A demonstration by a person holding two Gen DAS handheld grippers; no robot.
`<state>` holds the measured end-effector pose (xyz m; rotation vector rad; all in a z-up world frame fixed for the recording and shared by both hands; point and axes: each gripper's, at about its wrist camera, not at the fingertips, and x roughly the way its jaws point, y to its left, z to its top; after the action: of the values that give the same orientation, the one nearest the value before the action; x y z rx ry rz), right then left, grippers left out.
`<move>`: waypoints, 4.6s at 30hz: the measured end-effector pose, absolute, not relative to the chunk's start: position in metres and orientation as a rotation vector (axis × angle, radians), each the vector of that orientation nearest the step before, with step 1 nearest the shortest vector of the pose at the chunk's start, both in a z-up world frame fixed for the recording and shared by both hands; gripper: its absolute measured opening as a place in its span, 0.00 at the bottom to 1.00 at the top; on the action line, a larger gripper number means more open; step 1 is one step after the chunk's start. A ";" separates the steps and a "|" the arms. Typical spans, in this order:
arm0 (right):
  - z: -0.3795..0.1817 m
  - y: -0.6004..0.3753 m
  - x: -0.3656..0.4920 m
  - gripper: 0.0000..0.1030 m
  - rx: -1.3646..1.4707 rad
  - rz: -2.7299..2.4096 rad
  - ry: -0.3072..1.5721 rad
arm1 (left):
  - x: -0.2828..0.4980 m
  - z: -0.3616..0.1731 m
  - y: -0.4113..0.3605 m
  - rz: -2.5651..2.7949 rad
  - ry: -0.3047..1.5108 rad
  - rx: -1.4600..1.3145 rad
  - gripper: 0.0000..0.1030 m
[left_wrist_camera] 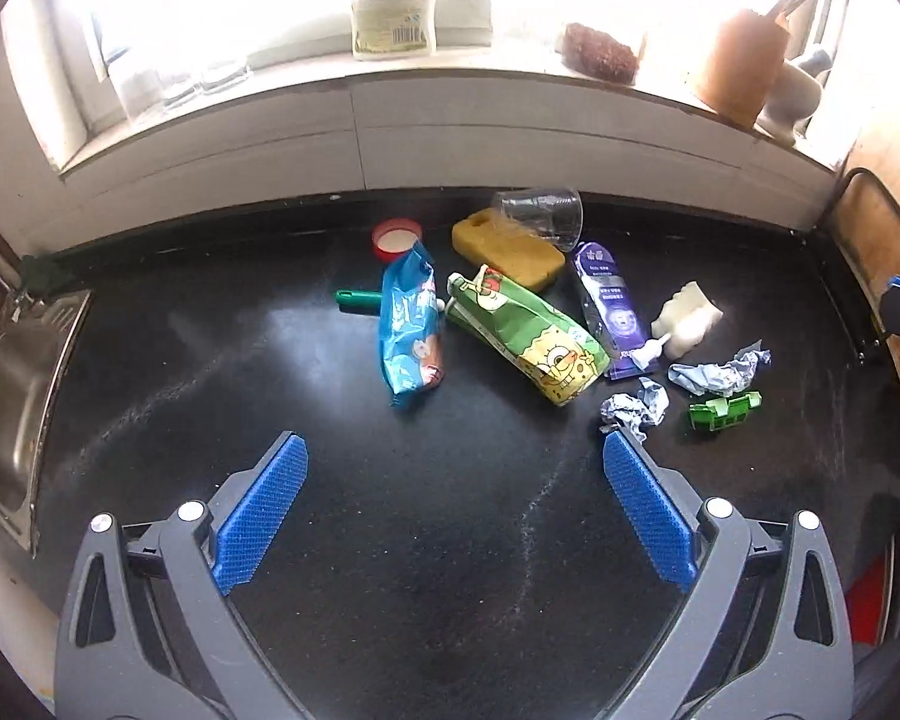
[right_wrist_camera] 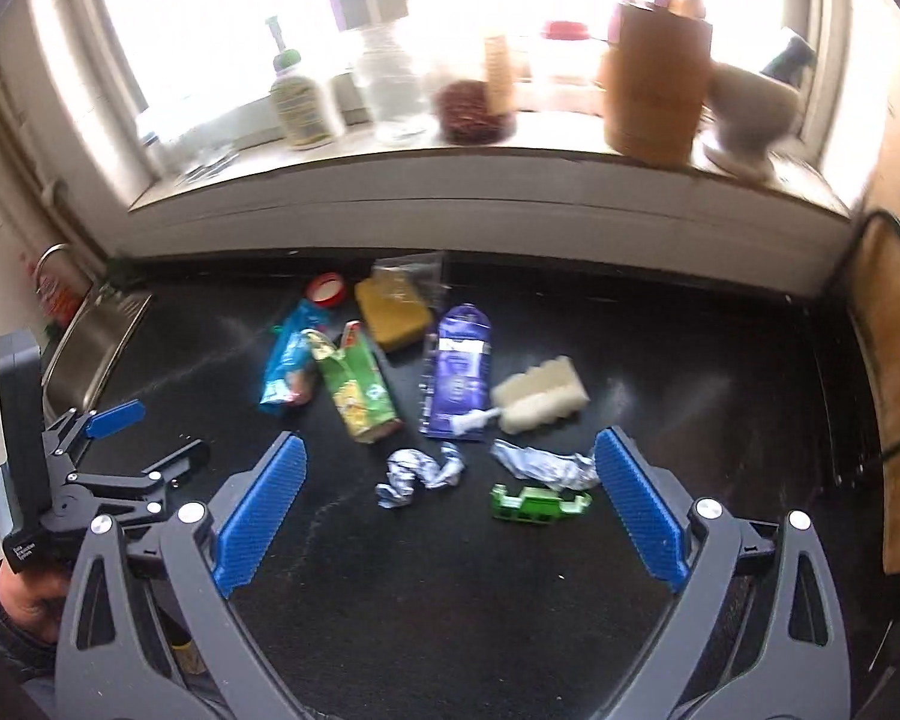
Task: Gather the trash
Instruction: 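Swing both tools back over the countertop, then grasp the blue snack bag with the left tool while the right tool grasps the clear cup, then carry the blue bag and clear cup to the bin and release them, then swing both tools back over the countertop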
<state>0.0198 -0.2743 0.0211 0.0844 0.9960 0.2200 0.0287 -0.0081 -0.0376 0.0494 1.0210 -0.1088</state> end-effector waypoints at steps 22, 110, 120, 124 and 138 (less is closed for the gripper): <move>-0.040 -0.223 0.137 0.87 0.104 0.361 1.082 | 0.116 -0.127 0.016 -0.074 1.112 0.061 0.93; -0.178 0.403 -0.235 0.05 -0.786 1.586 1.336 | -0.346 -0.243 0.378 0.980 1.027 -0.809 0.12; -0.211 0.437 -0.235 0.61 -0.833 1.554 1.366 | -0.344 -0.269 0.401 0.963 1.019 -0.823 0.67; -0.209 0.437 -0.232 0.75 -0.805 1.563 1.363 | -0.351 -0.272 0.405 0.972 1.014 -0.846 0.70; -0.076 0.325 -0.149 0.80 -0.534 1.480 1.217 | -0.327 -0.180 0.365 0.964 0.930 -0.709 0.88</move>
<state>-0.1491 0.3253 -0.0761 -0.5341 1.2167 1.4798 -0.3273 0.3650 -0.1797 -0.7094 0.9296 0.9636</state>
